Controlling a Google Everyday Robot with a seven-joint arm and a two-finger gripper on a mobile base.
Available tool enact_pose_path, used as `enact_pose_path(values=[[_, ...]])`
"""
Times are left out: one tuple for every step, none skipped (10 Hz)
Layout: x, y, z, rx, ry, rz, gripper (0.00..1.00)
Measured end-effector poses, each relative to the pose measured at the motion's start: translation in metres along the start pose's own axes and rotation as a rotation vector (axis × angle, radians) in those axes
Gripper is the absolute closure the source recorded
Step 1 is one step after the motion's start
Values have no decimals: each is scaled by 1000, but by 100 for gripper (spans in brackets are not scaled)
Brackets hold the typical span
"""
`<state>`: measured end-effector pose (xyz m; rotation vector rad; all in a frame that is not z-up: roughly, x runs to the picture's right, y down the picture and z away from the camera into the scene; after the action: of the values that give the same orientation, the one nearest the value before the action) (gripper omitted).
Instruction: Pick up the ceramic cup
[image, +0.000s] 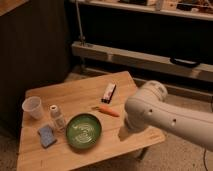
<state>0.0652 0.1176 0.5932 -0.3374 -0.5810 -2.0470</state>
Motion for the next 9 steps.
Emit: enact_pose_path(values=[[24, -9, -13, 1, 0, -23, 32], [45, -14, -21, 2, 1, -41, 32], [76, -23, -31, 6, 5, -68, 32], [102, -31, -38, 10, 9, -91, 32], [122, -39, -43, 14, 14, -108, 32], [153, -51, -49, 23, 22, -141, 32], [175, -59, -52, 43, 34, -164, 32], [199, -69, -56, 72, 50, -190, 32], [220, -79, -57, 100, 64, -213, 32]])
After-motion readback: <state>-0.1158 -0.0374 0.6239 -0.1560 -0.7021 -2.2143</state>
